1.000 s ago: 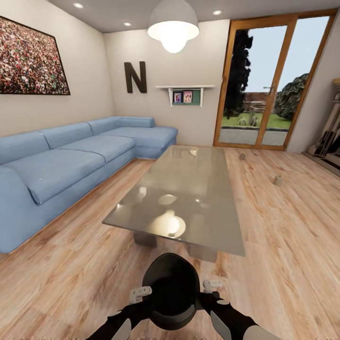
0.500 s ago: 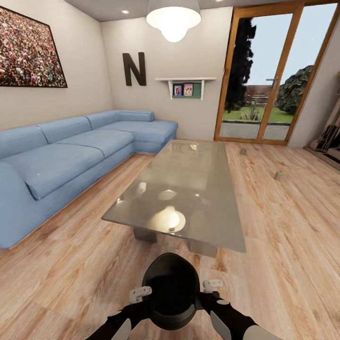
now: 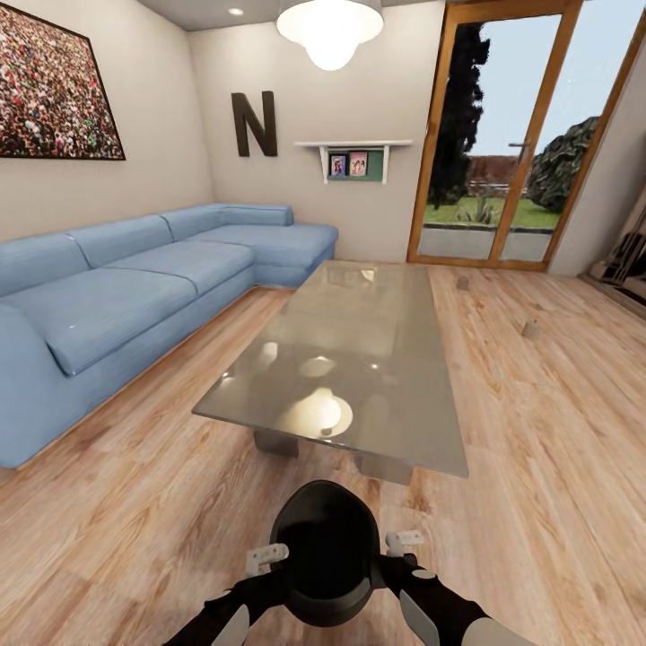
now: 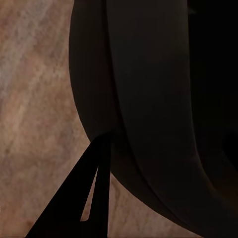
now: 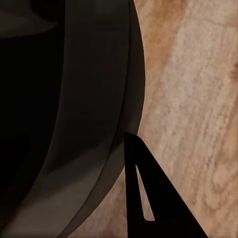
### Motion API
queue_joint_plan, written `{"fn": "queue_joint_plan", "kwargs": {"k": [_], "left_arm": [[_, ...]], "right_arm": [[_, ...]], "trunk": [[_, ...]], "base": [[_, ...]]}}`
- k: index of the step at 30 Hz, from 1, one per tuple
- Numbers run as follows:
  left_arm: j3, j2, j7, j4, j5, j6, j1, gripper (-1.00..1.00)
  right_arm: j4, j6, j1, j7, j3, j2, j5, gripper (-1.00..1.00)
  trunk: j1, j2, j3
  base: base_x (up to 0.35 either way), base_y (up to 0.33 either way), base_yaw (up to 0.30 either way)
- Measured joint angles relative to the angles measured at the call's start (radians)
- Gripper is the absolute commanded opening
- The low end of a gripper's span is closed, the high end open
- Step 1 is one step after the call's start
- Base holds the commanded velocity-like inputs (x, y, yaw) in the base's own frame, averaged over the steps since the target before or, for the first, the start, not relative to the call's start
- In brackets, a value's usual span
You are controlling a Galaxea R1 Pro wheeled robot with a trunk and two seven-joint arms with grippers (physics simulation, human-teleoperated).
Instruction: Place each of the two pumpkins and all three candles from the living room inside a cabinet in the living room (use any cabinet), then make sure every cabinet is closed, and position the cauldron so it is next to a table in the living room.
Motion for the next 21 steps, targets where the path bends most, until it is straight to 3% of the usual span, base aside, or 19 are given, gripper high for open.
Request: {"fn": "queue_joint_plan", "kwargs": {"k": [5, 6, 9, 10, 21], "left_arm": [[0.0, 0.0, 0.0, 0.001, 0.0, 0.0, 0.0, -1.0], [0.001, 0.0, 0.0, 0.0, 0.0, 0.0, 0.0, -1.0], [0.001, 0.01, 0.011, 0.017, -0.007, 0.001, 0.001, -1.0], [-0.001, 0.01, 0.003, 0.027, -0.004, 0.001, 0.001, 1.0], [-0.002, 0.01, 0.004, 0.001, 0.0, -0.001, 0.002, 1.0]], "right_arm": [[0.001, 0.0, 0.0, 0.001, 0.0, 0.0, 0.0, -1.0], [0.001, 0.0, 0.0, 0.0, 0.0, 0.0, 0.0, 1.0], [-0.011, -0.009, -0.001, 0.005, 0.0, 0.0, -0.001, 1.0], [-0.011, -0.009, -0.001, 0.005, -0.001, 0.0, -0.001, 1.0], [-0.011, -0.009, -0.001, 0.005, -0.001, 0.0, -0.001, 1.0]], "trunk": [[0.0, 0.0, 0.0], [0.0, 0.0, 0.0], [0.0, 0.0, 0.0], [0.0, 0.0, 0.0], [0.0, 0.0, 0.0]], "base": [[0.0, 0.0, 0.0], [0.0, 0.0, 0.0], [0.0, 0.0, 0.0], [0.0, 0.0, 0.0], [0.0, 0.0, 0.0]]}}
